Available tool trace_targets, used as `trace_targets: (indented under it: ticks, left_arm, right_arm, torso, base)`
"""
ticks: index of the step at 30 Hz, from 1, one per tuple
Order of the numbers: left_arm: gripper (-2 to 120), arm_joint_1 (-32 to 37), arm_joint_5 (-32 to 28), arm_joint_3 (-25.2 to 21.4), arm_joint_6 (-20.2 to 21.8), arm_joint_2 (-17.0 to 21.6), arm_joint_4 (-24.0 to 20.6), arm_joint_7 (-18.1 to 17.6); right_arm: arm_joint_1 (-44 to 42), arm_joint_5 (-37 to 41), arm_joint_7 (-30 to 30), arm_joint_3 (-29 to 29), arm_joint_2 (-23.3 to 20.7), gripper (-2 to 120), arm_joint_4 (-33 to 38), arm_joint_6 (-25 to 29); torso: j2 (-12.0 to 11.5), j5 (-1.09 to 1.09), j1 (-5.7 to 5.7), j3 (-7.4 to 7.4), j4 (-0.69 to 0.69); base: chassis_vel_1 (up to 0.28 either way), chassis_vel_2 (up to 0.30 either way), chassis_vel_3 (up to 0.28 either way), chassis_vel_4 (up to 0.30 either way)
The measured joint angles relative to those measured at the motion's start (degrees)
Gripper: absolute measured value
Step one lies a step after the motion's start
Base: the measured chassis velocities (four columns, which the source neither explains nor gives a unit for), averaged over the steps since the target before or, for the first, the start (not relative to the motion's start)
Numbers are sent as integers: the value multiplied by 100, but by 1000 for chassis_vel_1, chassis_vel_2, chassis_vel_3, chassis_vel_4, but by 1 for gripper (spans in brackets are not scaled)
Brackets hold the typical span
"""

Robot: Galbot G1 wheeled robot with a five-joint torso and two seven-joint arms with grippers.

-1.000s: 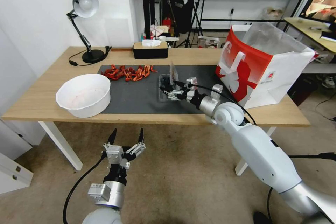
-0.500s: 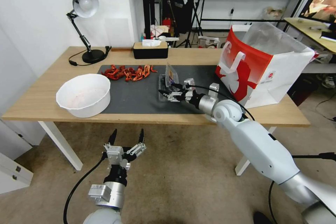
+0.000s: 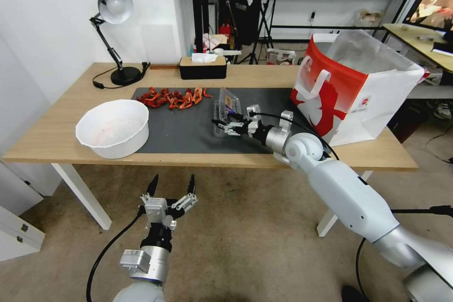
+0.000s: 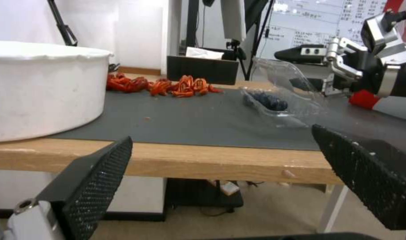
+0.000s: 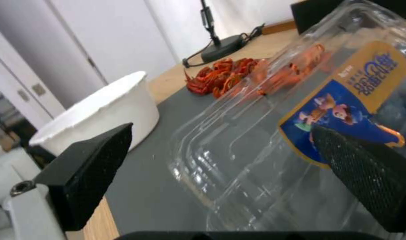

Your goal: Close the takeout container lid, then place the container into the takeout bag.

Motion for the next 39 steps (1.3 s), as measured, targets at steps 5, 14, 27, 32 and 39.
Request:
trace_targets:
  ticks: [5, 14, 27, 32, 39]
  left_arm:
    - [100, 2, 18, 28, -12, -1, 22, 3]
    - [100, 3, 24, 34, -23, 6, 25, 3]
    - [100, 13, 40, 53, -37, 8, 26, 0]
    - [100, 20, 49, 62, -44, 8, 26, -3]
    - [100, 27, 61, 67, -60, 8, 26, -6]
  right_arm:
    - [14, 520, 302, 8, 65, 100, -63, -86]
    - [39, 1369, 737, 56, 136, 100, -71, -225]
    - [52, 2012, 1144, 65, 246, 96, -100, -327]
    - [51, 2016, 1195, 44, 271, 86, -140, -334]
    - [93, 1880, 1471, 24, 293, 61, -169, -424]
  torso:
    - [0, 0, 0, 0, 0]
    - [0, 0, 0, 0, 0]
    - [0, 0, 0, 0, 0]
    - [0, 0, 0, 0, 0]
    - [0, 0, 1, 0, 0]
  base:
    - [0, 0, 0, 0]
    - [0, 0, 0, 0]
    - [0, 0, 0, 0]
    - [0, 0, 0, 0]
    - [0, 0, 0, 0]
